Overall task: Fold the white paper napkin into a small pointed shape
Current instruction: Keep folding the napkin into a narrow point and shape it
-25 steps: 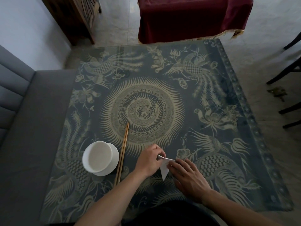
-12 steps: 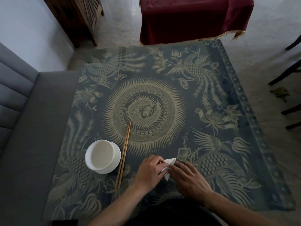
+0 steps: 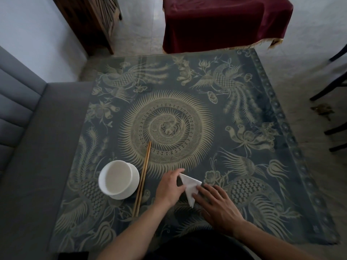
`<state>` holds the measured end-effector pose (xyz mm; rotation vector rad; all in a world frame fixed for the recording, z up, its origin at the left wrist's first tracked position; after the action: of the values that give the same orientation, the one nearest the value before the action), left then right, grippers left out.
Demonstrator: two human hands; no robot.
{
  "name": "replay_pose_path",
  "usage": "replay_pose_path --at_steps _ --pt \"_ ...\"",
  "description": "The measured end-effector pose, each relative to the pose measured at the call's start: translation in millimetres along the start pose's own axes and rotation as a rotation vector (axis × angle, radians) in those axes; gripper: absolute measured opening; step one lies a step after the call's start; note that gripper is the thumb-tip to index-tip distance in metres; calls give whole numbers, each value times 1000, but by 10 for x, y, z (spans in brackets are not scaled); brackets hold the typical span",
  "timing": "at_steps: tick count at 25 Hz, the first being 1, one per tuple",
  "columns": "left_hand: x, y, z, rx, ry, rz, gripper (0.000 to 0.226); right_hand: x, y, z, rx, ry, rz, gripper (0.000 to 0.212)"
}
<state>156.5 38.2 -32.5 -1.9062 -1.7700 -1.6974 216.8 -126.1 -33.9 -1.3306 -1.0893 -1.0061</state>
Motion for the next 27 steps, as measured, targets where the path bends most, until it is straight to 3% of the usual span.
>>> replay_pose_path --at_steps 2,4,7,11,17,27 --pt "0 0 72 64 -27 -23 78 33 -5 26 -10 24 -19 59" --pt "-36 3 120 99 -45 60 82 76 -33 61 -1 55 -32 56" --pt "-99 9 145 102 -58 154 55 185 -6 132 -36 130 45 44" --pt "-101 84 152 5 -53 244 15 294 404 297 -394 192 263 35" --pt "-103 259 110 -226 -40 317 16 224 480 577 -322 -7 227 17" --pt "-46 145 -42 -166 75 220 6 280 457 462 -339 108 251 9"
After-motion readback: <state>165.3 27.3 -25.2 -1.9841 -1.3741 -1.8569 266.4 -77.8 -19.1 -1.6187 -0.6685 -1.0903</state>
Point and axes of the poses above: each hand's wrist, its own z-axis towards the middle knuckle, its own x-axis out of the back of the hand, y = z × x, the point moved 8 cm from there along z, towards the middle knuckle, and after that the axes turned 9 degrees about x, right-handed, at the moved point
